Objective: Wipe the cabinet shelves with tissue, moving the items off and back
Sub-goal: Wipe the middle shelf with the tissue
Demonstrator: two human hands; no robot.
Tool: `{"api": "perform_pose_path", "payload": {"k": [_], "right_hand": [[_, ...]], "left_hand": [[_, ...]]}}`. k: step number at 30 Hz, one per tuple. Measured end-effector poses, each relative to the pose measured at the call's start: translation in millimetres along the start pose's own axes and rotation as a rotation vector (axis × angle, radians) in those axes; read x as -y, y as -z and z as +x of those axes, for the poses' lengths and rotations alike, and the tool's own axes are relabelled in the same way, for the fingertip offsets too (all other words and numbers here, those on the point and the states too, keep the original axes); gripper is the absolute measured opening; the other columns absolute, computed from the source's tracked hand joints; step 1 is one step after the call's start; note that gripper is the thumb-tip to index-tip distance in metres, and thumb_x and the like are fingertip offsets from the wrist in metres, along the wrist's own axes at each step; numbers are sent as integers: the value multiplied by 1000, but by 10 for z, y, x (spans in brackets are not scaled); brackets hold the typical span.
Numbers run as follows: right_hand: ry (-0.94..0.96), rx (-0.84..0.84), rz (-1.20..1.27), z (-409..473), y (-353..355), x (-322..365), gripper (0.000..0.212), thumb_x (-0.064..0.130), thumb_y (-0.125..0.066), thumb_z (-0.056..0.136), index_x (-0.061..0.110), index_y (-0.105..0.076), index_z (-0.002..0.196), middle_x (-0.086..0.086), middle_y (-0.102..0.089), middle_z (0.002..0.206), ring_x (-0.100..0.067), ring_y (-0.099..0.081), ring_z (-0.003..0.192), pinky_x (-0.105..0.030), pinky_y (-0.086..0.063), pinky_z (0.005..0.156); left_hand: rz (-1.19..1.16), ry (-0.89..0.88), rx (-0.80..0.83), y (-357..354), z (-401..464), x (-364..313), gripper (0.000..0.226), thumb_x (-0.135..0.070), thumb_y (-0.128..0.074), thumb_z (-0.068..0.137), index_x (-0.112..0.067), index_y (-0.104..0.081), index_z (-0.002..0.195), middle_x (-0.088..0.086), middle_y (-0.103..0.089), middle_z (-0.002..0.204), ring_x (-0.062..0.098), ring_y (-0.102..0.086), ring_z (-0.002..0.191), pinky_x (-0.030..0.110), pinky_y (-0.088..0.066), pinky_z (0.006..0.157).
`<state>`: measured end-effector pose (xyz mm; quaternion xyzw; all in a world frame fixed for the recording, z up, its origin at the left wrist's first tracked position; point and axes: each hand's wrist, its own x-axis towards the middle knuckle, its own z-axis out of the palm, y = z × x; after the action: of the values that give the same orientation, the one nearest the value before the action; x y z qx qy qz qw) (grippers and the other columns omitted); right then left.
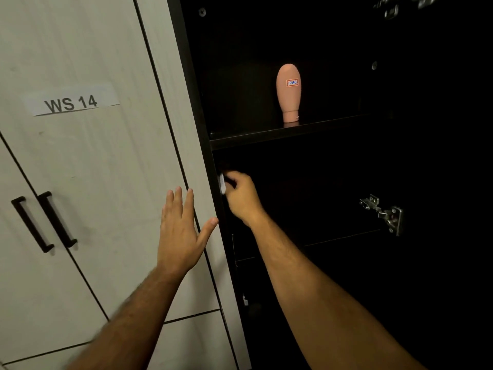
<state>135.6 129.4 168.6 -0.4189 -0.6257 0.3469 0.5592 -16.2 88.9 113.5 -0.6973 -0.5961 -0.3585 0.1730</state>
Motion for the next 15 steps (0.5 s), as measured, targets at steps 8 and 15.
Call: {"api": "perform_pose_path", "payload": {"k": [8,15], "right_hand": [[-146,199,-526,-479,-15,-700,46,-2,-52,94,13,-50,138,-11,-54,131,-27,-55,116,-32,-51,94],[-101,28,-402,-511,-29,-588,22,10,-52,97,10,-66,114,-5,-64,98,-18,-63,86,-30,-56,73]], "left_hand": [[-51,14,11,-38,-14,-10,90,-75,-21,88,-16,-12,155,9,-7,163,20,5,150,43,-7,122],[-70,22,3,31,-25,-46,89,-69,-34,89,-14,-13,155,9,-7,163,20,4,150,41,-5,121]]}}
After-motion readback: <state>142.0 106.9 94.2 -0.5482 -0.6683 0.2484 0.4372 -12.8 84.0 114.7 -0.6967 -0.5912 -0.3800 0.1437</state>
